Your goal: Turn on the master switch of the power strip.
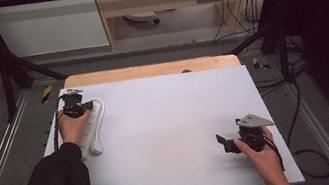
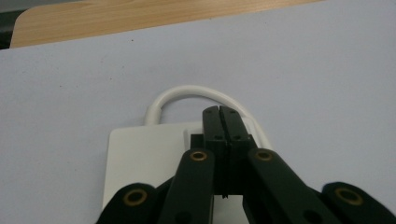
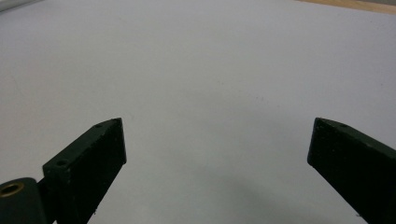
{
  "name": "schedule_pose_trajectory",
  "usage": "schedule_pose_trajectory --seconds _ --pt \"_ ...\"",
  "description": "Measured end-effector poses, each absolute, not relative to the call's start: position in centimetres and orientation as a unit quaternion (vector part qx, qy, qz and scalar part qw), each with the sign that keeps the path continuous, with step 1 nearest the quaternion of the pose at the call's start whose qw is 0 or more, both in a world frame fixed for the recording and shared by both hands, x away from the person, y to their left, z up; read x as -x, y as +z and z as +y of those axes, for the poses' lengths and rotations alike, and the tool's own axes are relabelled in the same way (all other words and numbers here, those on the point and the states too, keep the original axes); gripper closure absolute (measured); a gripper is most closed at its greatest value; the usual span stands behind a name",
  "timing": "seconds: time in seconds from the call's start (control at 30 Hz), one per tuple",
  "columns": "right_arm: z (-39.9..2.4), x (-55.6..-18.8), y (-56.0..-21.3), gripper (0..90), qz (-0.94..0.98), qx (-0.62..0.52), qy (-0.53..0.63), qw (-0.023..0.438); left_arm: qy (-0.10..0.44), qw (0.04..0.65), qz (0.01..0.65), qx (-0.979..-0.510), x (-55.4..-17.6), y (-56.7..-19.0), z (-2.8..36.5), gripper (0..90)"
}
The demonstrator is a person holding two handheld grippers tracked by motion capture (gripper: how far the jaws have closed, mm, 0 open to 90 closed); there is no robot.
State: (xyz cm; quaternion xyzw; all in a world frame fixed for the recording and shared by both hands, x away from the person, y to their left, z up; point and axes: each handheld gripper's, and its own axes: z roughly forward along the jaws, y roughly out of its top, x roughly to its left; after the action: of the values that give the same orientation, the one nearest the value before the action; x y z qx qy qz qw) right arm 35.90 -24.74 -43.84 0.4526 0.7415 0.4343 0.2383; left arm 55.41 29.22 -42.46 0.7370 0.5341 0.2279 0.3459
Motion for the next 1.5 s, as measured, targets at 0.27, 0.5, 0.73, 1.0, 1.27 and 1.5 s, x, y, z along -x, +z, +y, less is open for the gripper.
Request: schedule_pose_trajectory --seconds 0.27,0.5,0.73,1.0,1.27,1.5 --pt "-24.80 -35.92 -43.81 4.9 0.742 -0.452 0.434 0.239 0.228 0.347 0.532 -0.738 -55.42 -42.50 29.17 90.0" --pt "-24.82 -35.88 -43.77 4.8 0.741 -0.452 0.435 0.239 0.229 0.345 0.530 -0.740 -55.42 -42.57 29.09 90.0" --pt "-24.80 -35.87 -43.78 4.7 0.743 -0.452 0.433 0.237 0.230 0.346 0.530 -0.739 -55.46 -42.69 29.10 90.0" --pt "-24.78 -35.86 -43.78 4.7 0.745 -0.451 0.432 0.236 0.227 0.346 0.531 -0.740 -55.49 -42.65 29.10 90.0" --pt "-24.76 -35.83 -43.79 4.7 0.744 -0.452 0.432 0.235 0.225 0.346 0.534 -0.738 -55.53 -42.64 29.11 90.0" --pt "-24.74 -35.83 -43.82 4.6 0.745 -0.453 0.432 0.233 0.231 0.339 0.528 -0.744 -55.53 -42.58 28.96 90.0"
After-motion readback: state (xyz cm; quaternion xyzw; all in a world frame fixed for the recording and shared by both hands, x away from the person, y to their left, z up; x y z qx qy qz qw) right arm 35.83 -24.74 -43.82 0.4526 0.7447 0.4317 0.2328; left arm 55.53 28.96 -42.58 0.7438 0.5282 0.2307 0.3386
